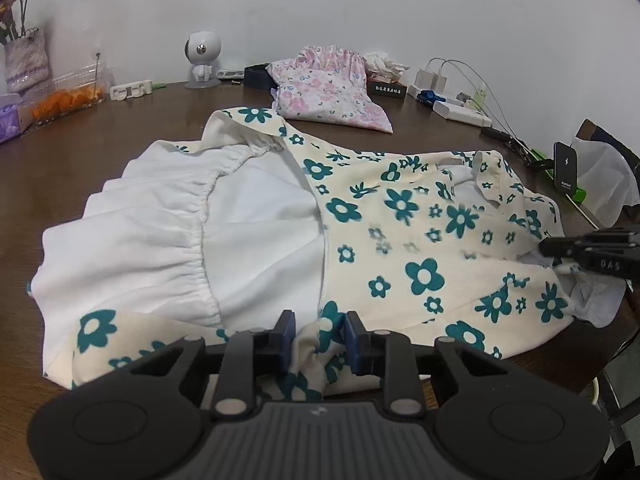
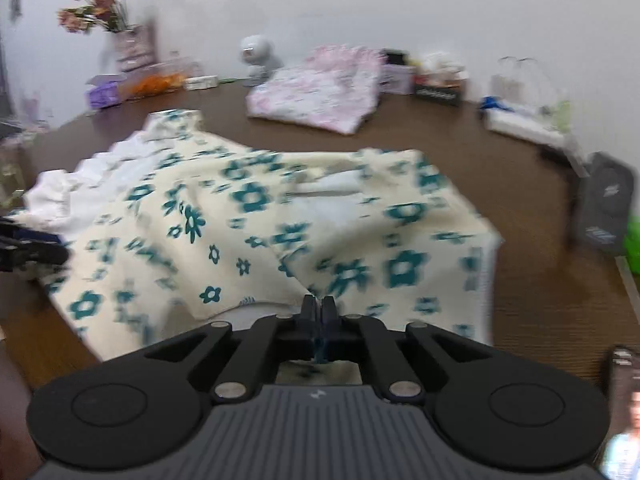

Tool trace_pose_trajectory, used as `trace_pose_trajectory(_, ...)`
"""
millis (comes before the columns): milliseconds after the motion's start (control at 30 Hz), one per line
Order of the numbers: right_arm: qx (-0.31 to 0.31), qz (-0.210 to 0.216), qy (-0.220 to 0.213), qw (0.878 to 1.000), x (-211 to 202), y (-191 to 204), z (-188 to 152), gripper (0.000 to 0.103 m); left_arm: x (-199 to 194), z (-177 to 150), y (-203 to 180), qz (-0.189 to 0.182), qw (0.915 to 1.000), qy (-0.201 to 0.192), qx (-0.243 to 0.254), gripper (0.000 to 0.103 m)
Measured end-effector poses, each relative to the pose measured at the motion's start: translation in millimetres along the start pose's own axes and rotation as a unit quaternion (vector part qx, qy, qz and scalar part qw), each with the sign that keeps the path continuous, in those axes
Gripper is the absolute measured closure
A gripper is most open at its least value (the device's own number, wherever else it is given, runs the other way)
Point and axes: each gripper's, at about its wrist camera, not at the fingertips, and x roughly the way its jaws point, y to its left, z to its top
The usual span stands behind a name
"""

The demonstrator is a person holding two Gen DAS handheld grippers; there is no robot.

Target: Fold clothes

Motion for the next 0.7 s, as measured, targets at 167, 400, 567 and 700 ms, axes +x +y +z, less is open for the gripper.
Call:
trace_pose_trajectory(167,-0.006,0.043,-0.04,0.998,-16.3,3.9,20.7,0.062,-7.5,20.3,2.2,-0.014,0.9996,-0.013,-0.021,0.068)
trace_pose_trajectory(400,-0.027,0.044,-0.007,0.999,40.8,22.7,67.6,0.063,27.2,36.0,-6.3,-0.023,0.9996,0.011,-0.011,0.063)
trace_pose_trajectory(567,0.018,0.037,0.021,0.999,73.0,10.7,74.2,0.063,31.9,28.3,-6.5,-0.026,0.9996,0.012,0.0,0.094)
trace_pose_trajectory(700,0.029,0.071,0.028,0.997,94.2,12.7,73.5,0.072,30.5,26.2,0.8,-0.032,0.9994,0.01,-0.01,0.097)
